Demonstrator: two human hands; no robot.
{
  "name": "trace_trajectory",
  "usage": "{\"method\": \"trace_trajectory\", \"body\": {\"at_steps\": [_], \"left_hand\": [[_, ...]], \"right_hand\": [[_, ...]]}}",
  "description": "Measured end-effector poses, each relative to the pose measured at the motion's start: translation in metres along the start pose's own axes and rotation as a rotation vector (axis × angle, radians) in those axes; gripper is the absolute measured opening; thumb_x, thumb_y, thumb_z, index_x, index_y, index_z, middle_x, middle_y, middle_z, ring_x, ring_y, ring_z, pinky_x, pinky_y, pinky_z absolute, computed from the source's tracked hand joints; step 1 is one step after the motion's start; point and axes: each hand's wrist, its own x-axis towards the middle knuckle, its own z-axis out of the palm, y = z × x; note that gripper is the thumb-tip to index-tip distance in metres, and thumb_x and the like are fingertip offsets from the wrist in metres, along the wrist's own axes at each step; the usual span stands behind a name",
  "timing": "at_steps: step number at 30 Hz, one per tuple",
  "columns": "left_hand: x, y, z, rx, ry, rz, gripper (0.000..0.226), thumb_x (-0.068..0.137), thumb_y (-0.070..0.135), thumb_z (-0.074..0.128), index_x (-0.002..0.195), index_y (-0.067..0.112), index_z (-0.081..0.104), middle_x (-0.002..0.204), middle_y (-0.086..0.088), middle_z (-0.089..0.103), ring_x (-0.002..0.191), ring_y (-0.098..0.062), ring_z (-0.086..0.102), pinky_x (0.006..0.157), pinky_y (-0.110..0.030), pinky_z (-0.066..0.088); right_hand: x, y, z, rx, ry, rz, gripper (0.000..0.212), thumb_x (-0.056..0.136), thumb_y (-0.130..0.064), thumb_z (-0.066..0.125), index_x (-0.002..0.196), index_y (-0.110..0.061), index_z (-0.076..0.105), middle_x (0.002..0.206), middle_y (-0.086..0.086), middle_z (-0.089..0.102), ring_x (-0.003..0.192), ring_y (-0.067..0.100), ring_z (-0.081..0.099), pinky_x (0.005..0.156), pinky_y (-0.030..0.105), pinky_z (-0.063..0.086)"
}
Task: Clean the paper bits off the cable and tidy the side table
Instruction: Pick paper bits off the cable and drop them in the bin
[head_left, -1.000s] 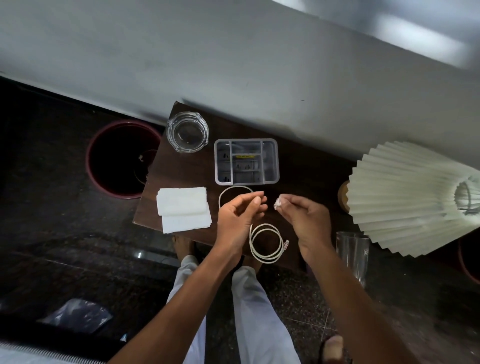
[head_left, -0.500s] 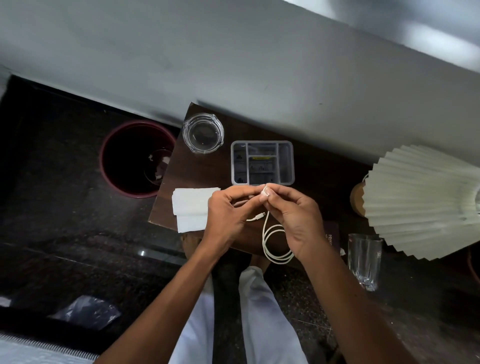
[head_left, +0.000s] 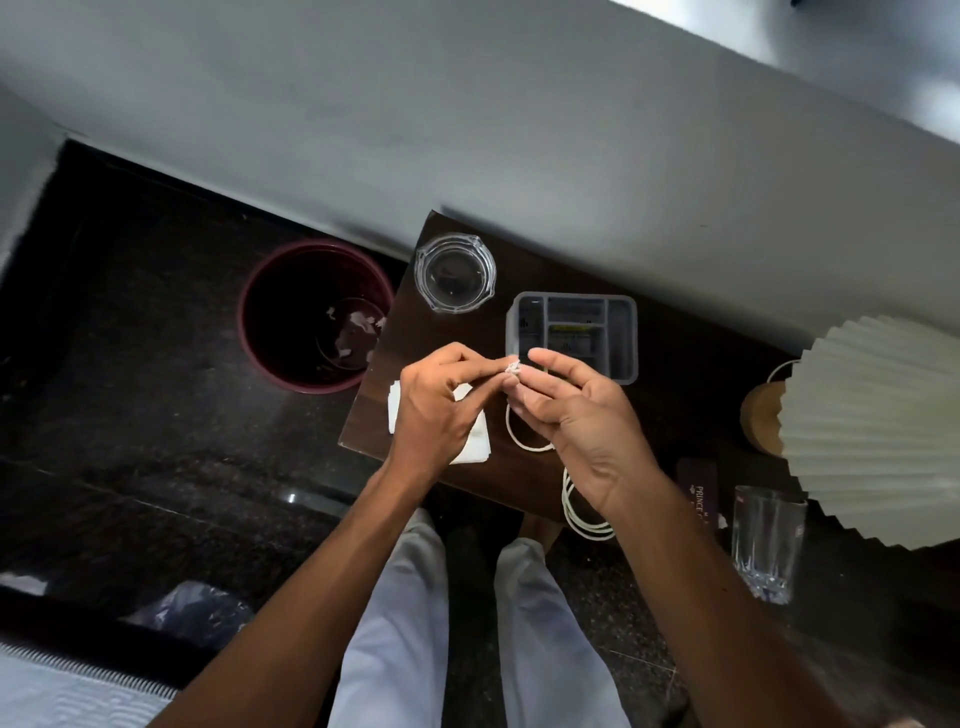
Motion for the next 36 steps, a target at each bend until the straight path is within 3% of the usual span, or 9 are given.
{"method": "trace_trajectory", "body": {"at_steps": [4,10,14,19,25,30,36], "left_hand": [[0.006,-0.008,-0.013,0.040,0.016,0.038,0.018,0.083,0.007,0.081,0.101,0.004,0.081,0.087,-0.010,0.077,0.077,-0.018,0.074,0.070,-0.029,0.060],[0.011,-0.018,-0.028,-0.132,0.057,-0.222,0.012,0.084,0.013,0.082,0.096,0.012,0.083,0.090,0.006,0.079,0.085,-0.004,0.075,0.079,-0.025,0.061],[0.011,-0.030,-0.037,-0.330,0.130,-0.448,0.012,0.086,0.013,0.080,0.094,0.023,0.081,0.088,0.011,0.081,0.088,-0.006,0.077,0.079,-0.020,0.059],[0.011,-0.049,-0.051,-0.566,0.251,-0.640,0.018,0.090,0.006,0.075,0.097,0.021,0.081,0.095,-0.006,0.082,0.089,-0.021,0.078,0.082,-0.029,0.062],[0.017,-0.082,-0.080,-0.780,0.468,-0.828,0.011,0.085,0.003,0.078,0.092,0.011,0.079,0.083,-0.007,0.081,0.077,-0.013,0.077,0.073,-0.020,0.060],[0.026,-0.114,-0.098,-0.721,0.544,-0.897,0.007,0.083,0.009,0.082,0.086,0.007,0.076,0.070,-0.001,0.077,0.065,-0.007,0.072,0.063,-0.017,0.058],[0.038,-0.151,-0.108,-0.623,0.565,-0.962,0.005,0.091,0.002,0.073,0.089,0.006,0.073,0.076,-0.007,0.076,0.067,-0.010,0.075,0.066,-0.018,0.059]], "right_hand": [[0.007,0.005,0.012,0.038,-0.041,0.050,0.051,0.085,0.028,0.046,0.113,-0.010,0.063,0.114,0.013,0.074,0.106,0.023,0.073,0.090,0.032,0.059],[0.015,0.011,0.034,0.032,-0.057,0.098,0.058,0.080,0.032,0.045,0.110,-0.012,0.067,0.115,0.007,0.075,0.103,0.015,0.074,0.087,0.032,0.061],[0.018,0.015,0.053,0.046,-0.087,0.098,0.059,0.079,0.032,0.045,0.113,-0.011,0.066,0.114,0.007,0.076,0.108,0.016,0.072,0.089,0.034,0.061],[0.024,0.023,0.080,0.054,-0.119,0.087,0.061,0.080,0.032,0.045,0.121,-0.009,0.064,0.121,0.007,0.073,0.113,0.018,0.070,0.093,0.035,0.059],[0.038,0.034,0.102,-0.015,-0.096,0.083,0.065,0.078,0.032,0.044,0.122,-0.010,0.064,0.120,0.007,0.073,0.114,0.019,0.069,0.097,0.035,0.056],[0.051,0.044,0.116,-0.034,-0.052,0.091,0.068,0.075,0.036,0.035,0.114,-0.010,0.065,0.117,0.011,0.073,0.114,0.020,0.069,0.101,0.033,0.053],[0.066,0.057,0.129,-0.078,-0.030,0.126,0.066,0.075,0.035,0.036,0.112,-0.010,0.066,0.118,0.012,0.072,0.114,0.021,0.069,0.099,0.031,0.054]]}}
